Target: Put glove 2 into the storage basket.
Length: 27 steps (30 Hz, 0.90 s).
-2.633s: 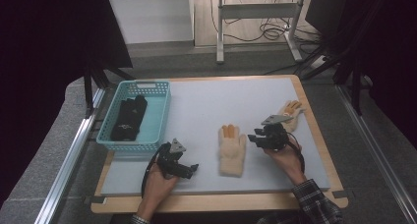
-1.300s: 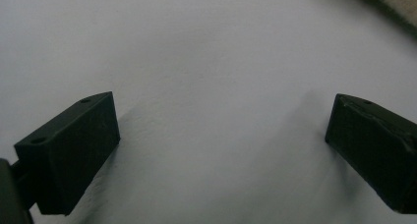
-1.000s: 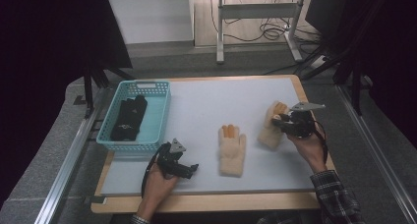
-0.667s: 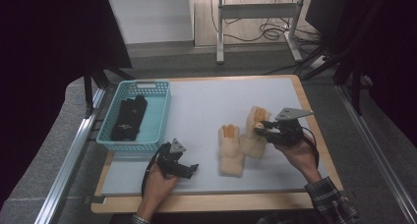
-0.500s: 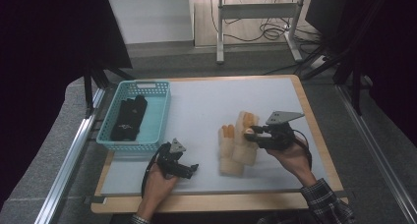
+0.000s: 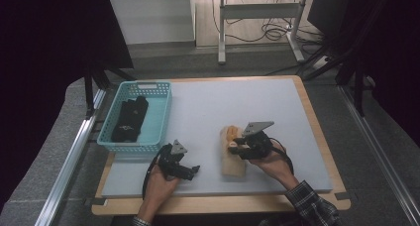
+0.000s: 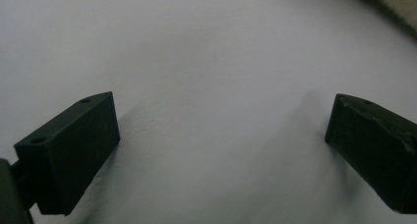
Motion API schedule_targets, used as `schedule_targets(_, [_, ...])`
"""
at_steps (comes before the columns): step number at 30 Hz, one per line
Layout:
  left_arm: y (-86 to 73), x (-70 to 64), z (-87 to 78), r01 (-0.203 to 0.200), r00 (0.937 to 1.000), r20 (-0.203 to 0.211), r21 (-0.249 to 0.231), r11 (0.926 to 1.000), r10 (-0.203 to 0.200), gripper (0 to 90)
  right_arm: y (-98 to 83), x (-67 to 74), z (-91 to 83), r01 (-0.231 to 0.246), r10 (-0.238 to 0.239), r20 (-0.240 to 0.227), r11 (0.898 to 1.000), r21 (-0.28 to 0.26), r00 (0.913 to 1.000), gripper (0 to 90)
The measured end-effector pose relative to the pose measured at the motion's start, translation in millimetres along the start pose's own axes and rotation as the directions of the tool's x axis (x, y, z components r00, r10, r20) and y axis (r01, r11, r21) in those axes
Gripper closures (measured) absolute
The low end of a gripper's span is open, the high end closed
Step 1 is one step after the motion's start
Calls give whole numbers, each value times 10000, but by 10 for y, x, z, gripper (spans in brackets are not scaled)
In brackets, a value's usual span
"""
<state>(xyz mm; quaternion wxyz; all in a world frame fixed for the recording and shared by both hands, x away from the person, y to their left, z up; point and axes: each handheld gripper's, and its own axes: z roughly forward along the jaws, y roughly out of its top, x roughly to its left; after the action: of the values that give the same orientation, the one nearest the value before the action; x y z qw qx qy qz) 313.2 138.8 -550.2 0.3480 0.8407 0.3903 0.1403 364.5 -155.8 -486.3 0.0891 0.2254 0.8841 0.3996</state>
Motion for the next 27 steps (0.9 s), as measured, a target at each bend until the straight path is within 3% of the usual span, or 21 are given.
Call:
schedule_targets(1, [0,0,0,0,10000,0,0,10000,0,1,0,0,0,0,0,0,10000,0,10000,528])
schedule_targets(2, [0,0,0,-2,10000,-2,1,10000,2,1,-27,9,30,11,-11,3,10000,63,10000,461])
schedule_targets(4, [0,0,0,0,10000,-2,-2,10000,0,1,-16,-1,-7,6,-5,66,10000,-97,10000,415])
schedule_targets(8, [0,-1,1,21,10000,-9,-20,10000,-21,1,26,-83,-138,-220,239,361,9985,-510,9991,392])
schedule_targets(9, [0,-2,2,23,10000,-8,-20,10000,-23,2,34,-166,-234,-462,505,646,9968,-658,9966,409])
schedule_targets(12, [0,-2,2,23,10000,-8,-18,10000,-23,1,-13,-255,-321,-740,793,895,9954,-615,9928,525])
schedule_targets(15, [0,0,0,-1,10000,-2,1,10000,1,1,-109,-309,-364,-926,971,1023,9946,-477,9900,653])
schedule_targets(18, [0,0,1,3,10000,-1,-2,10000,-3,1,-206,-325,-368,-1005,1030,1041,9945,-285,9892,725])
schedule_targets(22, [0,-2,0,20,10000,7,2,10000,-20,2,-318,-329,-353,-1140,1147,963,9934,-134,9887,767])
schedule_targets(27, [0,-2,1,26,10000,5,-1,10000,-26,1,-312,-359,-313,-1282,1308,1014,9912,-320,9862,753])
